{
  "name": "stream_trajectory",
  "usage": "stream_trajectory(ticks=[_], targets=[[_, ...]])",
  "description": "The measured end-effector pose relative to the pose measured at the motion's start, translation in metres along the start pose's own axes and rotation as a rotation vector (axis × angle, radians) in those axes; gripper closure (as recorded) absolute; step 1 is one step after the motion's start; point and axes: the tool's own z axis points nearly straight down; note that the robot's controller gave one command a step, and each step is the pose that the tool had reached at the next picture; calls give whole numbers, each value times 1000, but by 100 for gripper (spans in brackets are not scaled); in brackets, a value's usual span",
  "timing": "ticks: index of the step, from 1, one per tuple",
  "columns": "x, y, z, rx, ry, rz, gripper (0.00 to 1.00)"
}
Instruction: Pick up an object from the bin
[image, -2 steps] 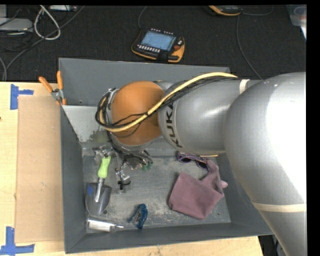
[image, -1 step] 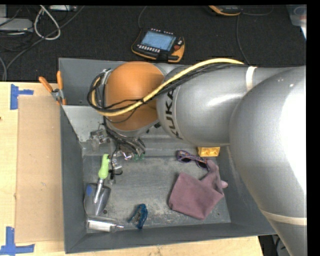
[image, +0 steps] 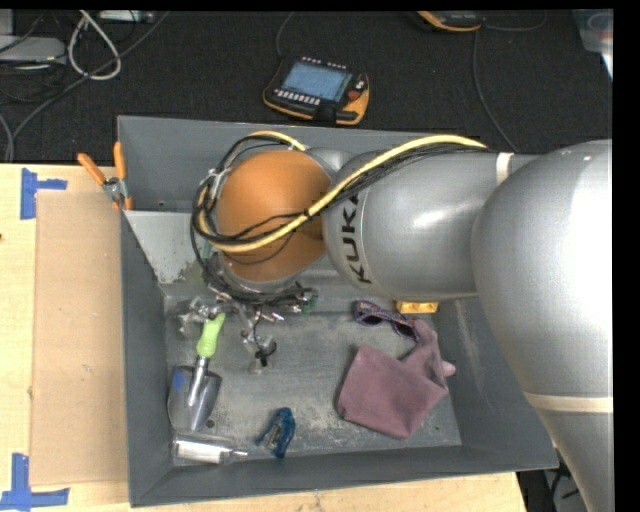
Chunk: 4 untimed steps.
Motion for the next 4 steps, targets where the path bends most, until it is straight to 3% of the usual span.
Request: stream_trajectory(ticks=[1,2,4], targets=[[-25,12,40,1,-8,131,0],[-23,-2,40,0,-3,-148,100],[-23,-2,30,-2,-3,-145,100]])
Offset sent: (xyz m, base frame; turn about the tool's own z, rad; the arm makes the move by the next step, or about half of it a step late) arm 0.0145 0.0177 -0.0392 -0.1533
